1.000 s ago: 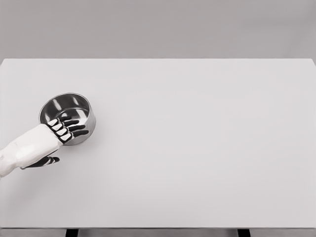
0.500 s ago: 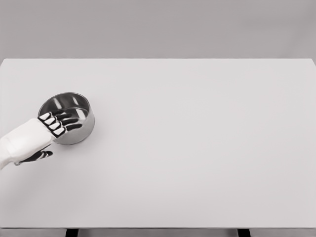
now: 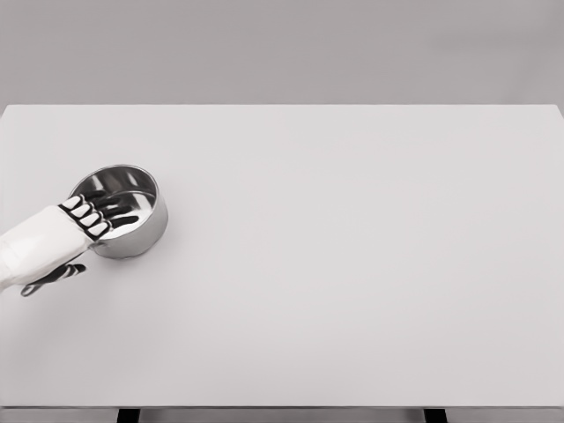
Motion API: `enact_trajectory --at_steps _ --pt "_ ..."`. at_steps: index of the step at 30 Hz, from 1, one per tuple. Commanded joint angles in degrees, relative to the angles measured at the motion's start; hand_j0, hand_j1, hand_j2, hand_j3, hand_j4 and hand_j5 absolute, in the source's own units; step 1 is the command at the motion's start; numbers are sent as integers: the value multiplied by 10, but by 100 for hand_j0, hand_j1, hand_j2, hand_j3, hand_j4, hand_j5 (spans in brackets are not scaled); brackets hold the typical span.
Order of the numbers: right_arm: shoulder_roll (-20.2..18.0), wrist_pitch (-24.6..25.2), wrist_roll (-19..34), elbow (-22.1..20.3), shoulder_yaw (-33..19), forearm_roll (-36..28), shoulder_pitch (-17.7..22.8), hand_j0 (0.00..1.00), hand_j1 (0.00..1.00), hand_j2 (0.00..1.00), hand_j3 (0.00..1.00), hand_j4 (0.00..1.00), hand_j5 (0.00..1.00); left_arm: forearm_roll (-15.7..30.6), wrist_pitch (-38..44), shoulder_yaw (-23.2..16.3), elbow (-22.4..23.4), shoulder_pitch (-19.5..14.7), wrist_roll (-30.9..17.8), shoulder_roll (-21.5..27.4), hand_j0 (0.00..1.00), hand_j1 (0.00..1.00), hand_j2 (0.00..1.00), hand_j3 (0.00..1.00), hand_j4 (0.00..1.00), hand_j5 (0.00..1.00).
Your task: Rotate pot handle
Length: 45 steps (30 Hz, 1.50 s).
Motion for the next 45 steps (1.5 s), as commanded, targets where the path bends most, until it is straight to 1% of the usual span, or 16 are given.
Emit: enact_trajectory --at_steps 1,19,27,34,37,45 --pt "0 0 0 0 0 0 0 100 100 100 100 100 100 1 0 4 1 0 0 1 100 100 100 100 100 100" --pt "0 0 0 0 0 0 0 100 100 100 100 100 100 -10 0 15 4 0 -1 2 100 100 100 100 100 100" --pt "0 0 0 0 0 0 0 100 100 100 100 100 100 -29 0 15 8 1 -1 1 100 100 100 100 100 100" --pt "0 0 0 0 0 0 0 100 100 100 100 100 100 -29 0 15 11 -1 -1 1 100 100 100 100 100 100" --pt "0 0 0 0 0 0 0 100 100 100 100 100 100 -29 0 16 19 -5 -1 1 100 100 100 100 100 100" --pt "0 -1 0 0 0 0 0 100 100 100 100 100 100 -29 0 34 29 -7 -1 0 100 100 100 100 100 100"
